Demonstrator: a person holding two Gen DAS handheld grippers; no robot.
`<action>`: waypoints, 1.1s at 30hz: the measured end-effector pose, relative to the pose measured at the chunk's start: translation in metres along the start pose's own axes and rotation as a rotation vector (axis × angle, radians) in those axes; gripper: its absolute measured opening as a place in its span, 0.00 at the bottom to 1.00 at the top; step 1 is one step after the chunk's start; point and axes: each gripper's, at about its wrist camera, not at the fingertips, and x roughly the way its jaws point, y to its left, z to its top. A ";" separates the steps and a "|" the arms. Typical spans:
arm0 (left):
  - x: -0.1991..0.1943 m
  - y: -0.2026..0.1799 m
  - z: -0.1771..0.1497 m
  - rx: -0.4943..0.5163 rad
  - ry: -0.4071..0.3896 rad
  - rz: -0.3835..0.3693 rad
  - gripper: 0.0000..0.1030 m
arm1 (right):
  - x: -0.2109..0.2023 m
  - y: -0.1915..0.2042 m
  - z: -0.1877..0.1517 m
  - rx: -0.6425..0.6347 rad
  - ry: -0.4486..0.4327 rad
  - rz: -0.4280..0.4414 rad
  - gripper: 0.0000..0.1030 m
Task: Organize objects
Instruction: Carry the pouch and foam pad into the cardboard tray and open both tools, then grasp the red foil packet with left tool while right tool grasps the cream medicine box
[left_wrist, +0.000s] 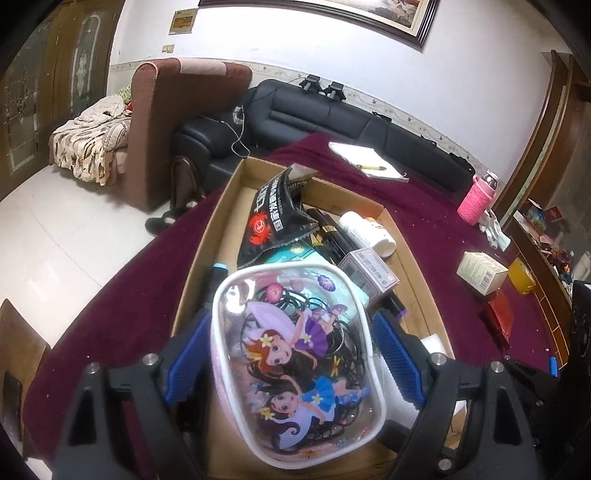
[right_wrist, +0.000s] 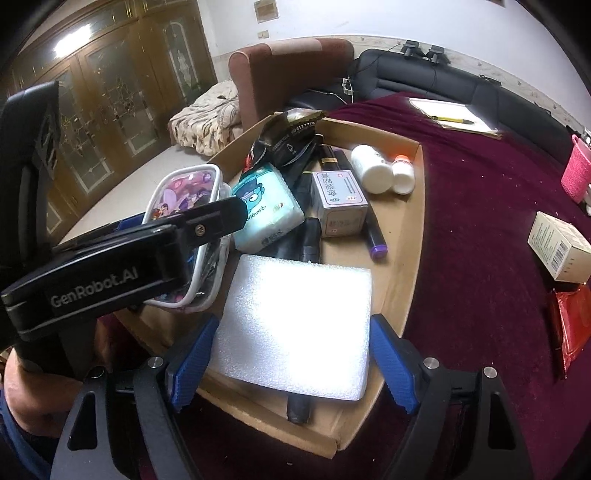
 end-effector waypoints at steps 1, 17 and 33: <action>-0.001 0.000 0.000 -0.001 0.000 0.000 0.84 | -0.002 -0.001 0.000 0.002 -0.003 0.006 0.84; -0.016 -0.011 0.006 0.006 -0.025 0.003 0.84 | -0.020 -0.014 -0.005 0.035 -0.056 0.079 0.91; -0.024 -0.045 0.006 0.089 -0.023 -0.021 0.84 | -0.088 -0.128 -0.018 0.272 -0.169 0.038 0.91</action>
